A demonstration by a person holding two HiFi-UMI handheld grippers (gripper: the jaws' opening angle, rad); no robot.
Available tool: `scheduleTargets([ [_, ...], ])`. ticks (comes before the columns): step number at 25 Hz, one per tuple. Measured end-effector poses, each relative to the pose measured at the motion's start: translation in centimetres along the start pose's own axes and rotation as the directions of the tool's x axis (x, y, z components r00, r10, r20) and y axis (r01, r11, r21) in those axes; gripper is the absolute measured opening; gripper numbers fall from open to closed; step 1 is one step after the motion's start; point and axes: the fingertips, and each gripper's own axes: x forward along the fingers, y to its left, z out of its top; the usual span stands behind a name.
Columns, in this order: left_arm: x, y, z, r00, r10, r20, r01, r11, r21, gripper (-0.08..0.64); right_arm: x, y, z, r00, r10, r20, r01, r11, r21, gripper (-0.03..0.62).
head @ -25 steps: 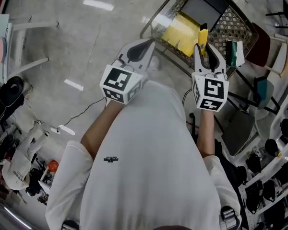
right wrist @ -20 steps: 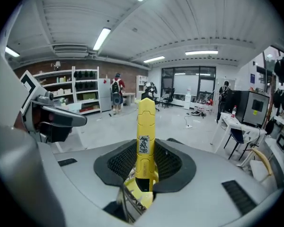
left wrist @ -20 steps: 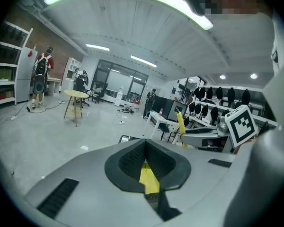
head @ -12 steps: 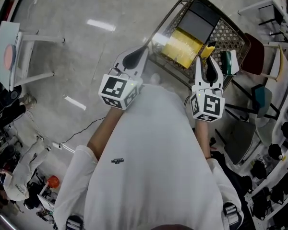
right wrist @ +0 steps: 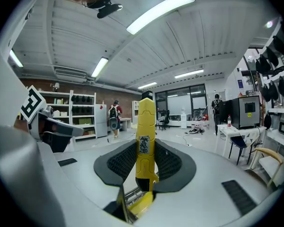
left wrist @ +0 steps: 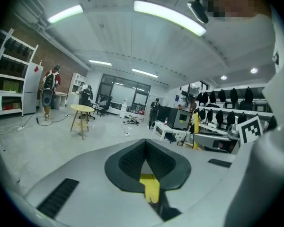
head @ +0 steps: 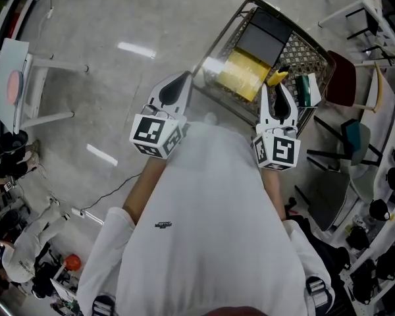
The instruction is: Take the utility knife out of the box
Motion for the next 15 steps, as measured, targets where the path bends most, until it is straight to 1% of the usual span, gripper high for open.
scheduleTargets([
  [3, -0.2, -0.1, -0.1, 1.0, 0.005, 0.003, -0.005, 1.0, 0.001, 0.002, -0.3, -0.2, -0.3, 1.0, 0.001, -0.003, -0.001, 1.0, 0.008, 0.103],
  [8, -0.5, -0.4, -0.2, 1.0, 0.007, 0.001, -0.007, 1.0, 0.004, 0.002, -0.7, 0.0, -0.2, 1.0, 0.017, 0.002, -0.017, 1.0, -0.018, 0.103],
  [15, -1.1, -0.6, -0.5, 1.0, 0.007, -0.012, -0.007, 1.0, 0.014, 0.002, -0.9, 0.4, -0.2, 1.0, 0.022, 0.006, -0.022, 0.999, -0.029, 0.103],
])
